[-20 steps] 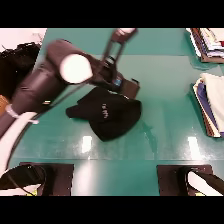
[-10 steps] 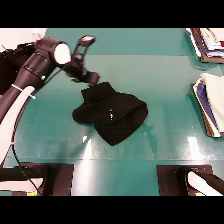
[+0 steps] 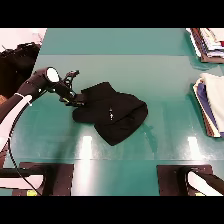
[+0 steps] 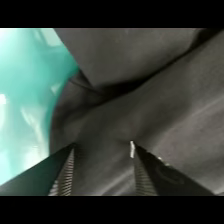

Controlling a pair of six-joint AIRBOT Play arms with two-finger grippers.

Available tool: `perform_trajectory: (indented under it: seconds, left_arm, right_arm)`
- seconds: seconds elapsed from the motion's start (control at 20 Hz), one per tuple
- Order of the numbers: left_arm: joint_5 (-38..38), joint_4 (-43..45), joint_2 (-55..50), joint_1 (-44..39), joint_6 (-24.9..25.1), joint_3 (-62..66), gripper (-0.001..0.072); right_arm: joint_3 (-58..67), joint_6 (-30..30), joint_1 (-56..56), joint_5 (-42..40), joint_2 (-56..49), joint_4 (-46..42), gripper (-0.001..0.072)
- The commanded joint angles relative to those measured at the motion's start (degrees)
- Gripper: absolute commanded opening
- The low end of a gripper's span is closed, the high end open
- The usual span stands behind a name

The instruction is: Fold the shirts.

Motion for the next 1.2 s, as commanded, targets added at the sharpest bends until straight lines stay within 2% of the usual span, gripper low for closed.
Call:
perform_trajectory:
  seconds: [0.0, 0.1, 0.15, 0.2, 0.3, 0.45, 0.55, 0.65, 0.7, 0.75, 0.8, 0.95, 1.0, 1.1, 1.15]
  left_arm:
    - [2.0, -3.5, -0.2, 0.4, 1.2, -2.3, 0.0409]
    - [1.8, -3.6, -0.2, 0.4, 1.2, -2.3, 0.0407]
    - [1.6, -3.6, -0.2, 0.4, 1.2, -2.3, 0.0287]
    - [1.7, -3.5, -0.2, 0.4, 1.2, -2.3, 0.0046]
    - [2.3, -3.4, -0.1, 0.6, 1.2, -2.2, 0.0025]
    - [1.6, -1.8, 2.3, 2.0, 1.2, 2.1, 0.0024]
    - [1.7, -1.0, 5.3, 3.2, 1.2, 7.3, 0.0024]
    - [2.0, 1.4, 8.2, 3.5, 1.2, 12.6, 0.0025]
    - [2.2, 1.9, 9.4, 3.5, 1.2, 14.8, 0.0024]
    - [2.2, 2.1, 10.1, 3.5, 1.2, 16.5, 0.0024]
    - [2.0, 2.3, 10.6, 3.5, 1.2, 17.7, 0.0024]
    - [1.9, 2.3, 10.7, 3.5, 1.2, 18.5, 0.0024]
    - [1.7, 2.3, 10.7, 3.5, 1.2, 18.5, 0.0024]
    - [1.7, 2.3, 10.7, 3.5, 1.2, 18.5, 0.0025]
    - [1.7, 2.3, 10.7, 3.5, 1.2, 18.5, 0.0025]
  right_arm:
    - [0.0, 0.0, 0.0, 1.2, 0.0, 0.0, 0.002]
    - [0.0, 0.0, 0.0, 2.4, 0.0, -0.1, 0.002]
    - [0.0, 0.0, 0.0, 2.9, 0.0, -0.1, 0.0021]
    - [0.0, 0.0, 0.0, 3.3, 0.0, -0.1, 0.002]
    - [0.0, 0.0, 0.0, 4.1, 0.0, -0.3, 0.0021]
    - [-2.1, 0.2, 0.0, 8.4, 0.0, -5.6, 0.0021]
    - [-8.2, 0.7, 0.0, 12.6, 0.0, -7.6, 0.0021]
    - [-18.1, 0.7, 0.1, 13.1, 0.0, -7.3, 0.0026]
    - [-24.2, 0.7, 0.3, 11.6, 0.0, -7.3, 0.0162]
    - [-30.3, 0.7, 0.9, 9.1, 0.0, -7.3, 0.0404]
    - [-36.5, 0.7, 1.4, 6.2, -0.2, -6.5, 0.0517]
    - [-51.8, -1.2, 6.1, -2.6, -4.2, 2.0, 0.0506]
    - [-54.5, -2.9, 8.6, -5.0, -6.4, 5.2, 0.0502]
    - [-57.0, -6.2, 14.5, -8.9, -11.3, 11.5, 0.0447]
    - [-56.9, -6.8, 17.4, -10.7, -13.8, 13.3, 0.0447]
